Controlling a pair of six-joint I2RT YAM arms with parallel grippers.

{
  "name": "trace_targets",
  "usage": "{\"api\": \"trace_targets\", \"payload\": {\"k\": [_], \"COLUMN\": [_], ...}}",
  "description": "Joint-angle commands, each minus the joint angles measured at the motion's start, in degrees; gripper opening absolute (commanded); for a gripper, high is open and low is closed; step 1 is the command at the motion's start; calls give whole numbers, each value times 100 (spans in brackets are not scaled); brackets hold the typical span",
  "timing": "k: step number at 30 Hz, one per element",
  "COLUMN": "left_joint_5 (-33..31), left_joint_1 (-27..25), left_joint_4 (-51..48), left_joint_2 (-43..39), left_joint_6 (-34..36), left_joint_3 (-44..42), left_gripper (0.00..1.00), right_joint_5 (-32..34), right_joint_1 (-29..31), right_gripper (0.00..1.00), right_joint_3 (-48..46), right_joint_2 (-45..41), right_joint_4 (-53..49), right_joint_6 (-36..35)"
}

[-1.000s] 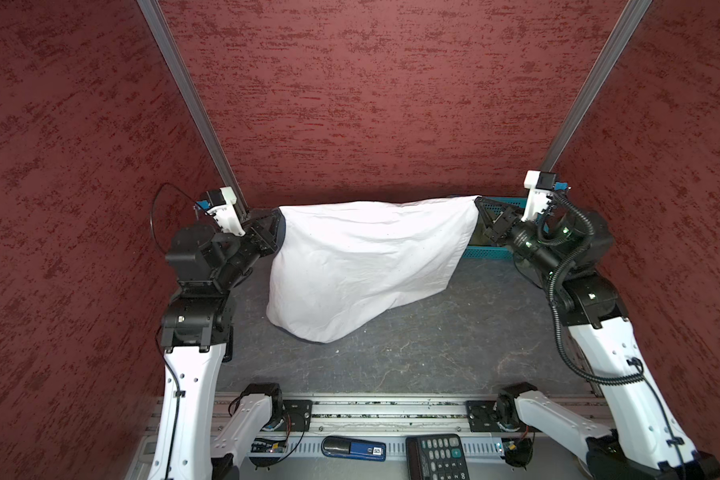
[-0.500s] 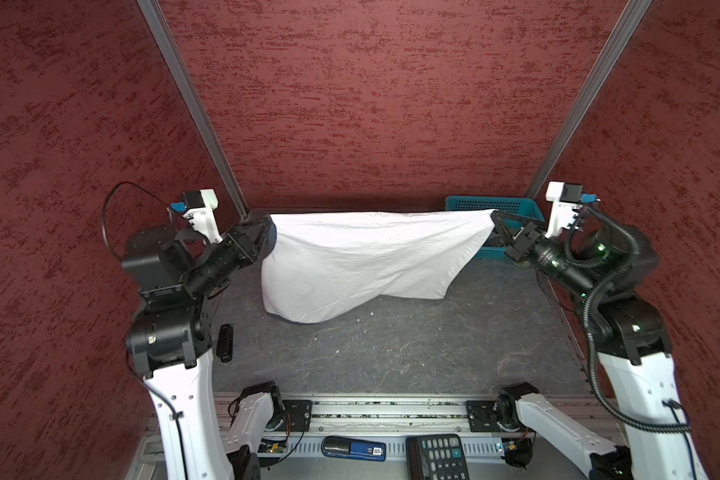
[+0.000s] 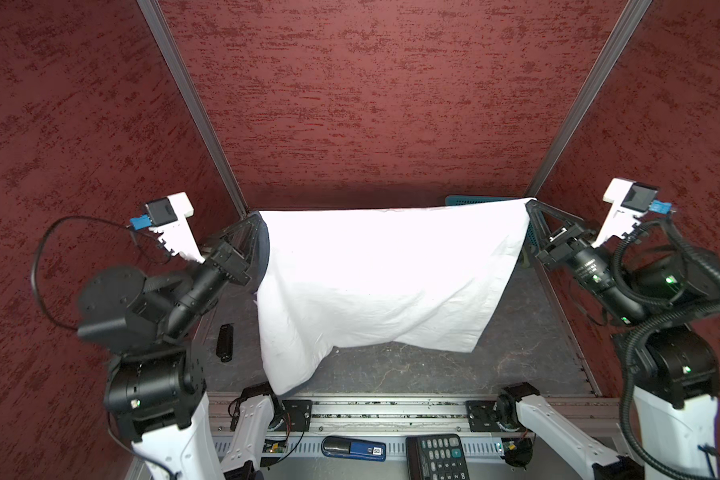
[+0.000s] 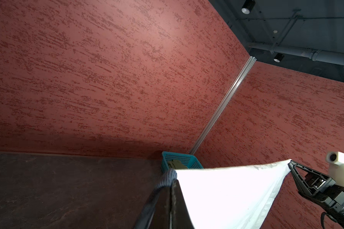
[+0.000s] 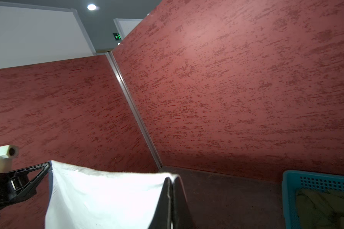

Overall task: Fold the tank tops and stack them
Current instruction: 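Lift the white tank top high with both grippers, stretching it apart, then lower the stretched tank top flat onto the table with both grippers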

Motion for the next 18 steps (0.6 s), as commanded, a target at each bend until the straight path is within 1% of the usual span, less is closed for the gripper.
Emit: {"api": "trace_targets", "payload": {"k": [1,3,5,8,10,12,14,16,18], "left_joint_5": [-28,-138,-485,-964,-1250,-1452,-1642,-1768,-1823], "left_joint_1": [-40,-237,-630,-1193,-1419,-1539,-1601,-1651,-1717], "left_joint_4": [265,197,126,312,551,878,1010,993,880], "left_joint_2": [938,1394,1866,2615,3174,3837,4607,5442,6061], "left_joint_6": [-3,123,328,477,450,400,436,529,607], "left_joint_3": [-331,-480,-661,-1063,-1289,-1412,-1274,-872,-422], "left_gripper": [0,0,0,0,0,0,0,0,0], "right_joint_5": [1051,1188,1047,883,867,845,854,928,1040], "right_joint_1": [-33,-31,-30,-35,-34,-50,-60,-88,-100], "right_gripper": [0,0,0,0,0,0,0,0,0], "right_joint_3": [-76,-284,-579,-1190,-1583,-1834,-1868,-1646,-1360], "right_joint_2": [567,862,1127,1557,1937,2486,3252,4078,4708], "right_joint_4": [94,307,607,1168,1583,1924,2174,2248,2248], "right_joint_6": [-220,-278,-272,-178,-141,-130,-137,-154,-188]}}
